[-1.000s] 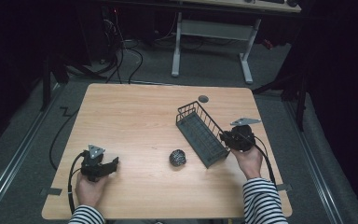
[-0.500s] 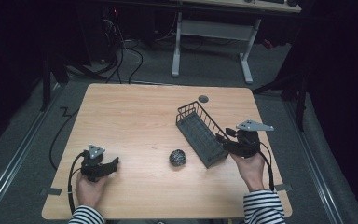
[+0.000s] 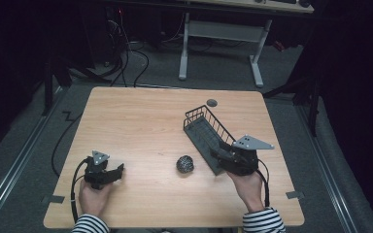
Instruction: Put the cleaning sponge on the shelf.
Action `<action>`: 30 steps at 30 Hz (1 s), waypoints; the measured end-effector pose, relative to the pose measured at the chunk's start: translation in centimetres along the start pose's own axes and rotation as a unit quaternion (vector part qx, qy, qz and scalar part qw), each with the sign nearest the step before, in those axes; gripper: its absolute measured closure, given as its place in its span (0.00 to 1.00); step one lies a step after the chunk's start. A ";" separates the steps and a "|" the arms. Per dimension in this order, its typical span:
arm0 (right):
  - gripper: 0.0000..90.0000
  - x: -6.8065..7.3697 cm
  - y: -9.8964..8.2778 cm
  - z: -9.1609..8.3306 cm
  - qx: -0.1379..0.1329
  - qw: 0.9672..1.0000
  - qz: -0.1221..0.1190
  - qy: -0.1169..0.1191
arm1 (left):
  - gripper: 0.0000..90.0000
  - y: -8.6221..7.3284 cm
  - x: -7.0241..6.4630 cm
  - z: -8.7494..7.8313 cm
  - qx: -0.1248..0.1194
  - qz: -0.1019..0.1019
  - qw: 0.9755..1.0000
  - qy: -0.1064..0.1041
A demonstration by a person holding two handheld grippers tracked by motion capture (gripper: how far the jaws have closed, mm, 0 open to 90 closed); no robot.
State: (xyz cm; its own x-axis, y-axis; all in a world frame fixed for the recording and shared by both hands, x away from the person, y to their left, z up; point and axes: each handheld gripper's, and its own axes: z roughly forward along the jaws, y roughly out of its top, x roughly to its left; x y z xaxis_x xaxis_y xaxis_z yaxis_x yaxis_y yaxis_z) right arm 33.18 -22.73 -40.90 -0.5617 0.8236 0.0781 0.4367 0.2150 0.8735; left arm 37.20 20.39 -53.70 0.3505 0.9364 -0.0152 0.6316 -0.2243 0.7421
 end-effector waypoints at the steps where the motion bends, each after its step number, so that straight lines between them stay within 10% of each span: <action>1: 0.58 0.4 -0.1 0.1 0.002 1.000 -0.001 0.007 | 0.31 0.0 0.0 0.0 0.000 0.000 1.000 0.000; 30: 0.43 5.5 -3.4 7.6 0.079 0.997 -0.006 0.011 | 0.28 0.0 0.0 0.0 0.001 0.003 1.000 -0.004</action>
State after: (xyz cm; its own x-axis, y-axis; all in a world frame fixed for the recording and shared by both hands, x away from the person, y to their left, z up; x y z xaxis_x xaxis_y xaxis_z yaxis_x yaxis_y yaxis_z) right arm 33.95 -14.99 -47.08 -0.5827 0.8088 0.0798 0.5333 0.3064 0.7885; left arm 37.21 20.35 -53.71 0.3601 0.9328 -0.0165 0.6313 -0.2306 0.7405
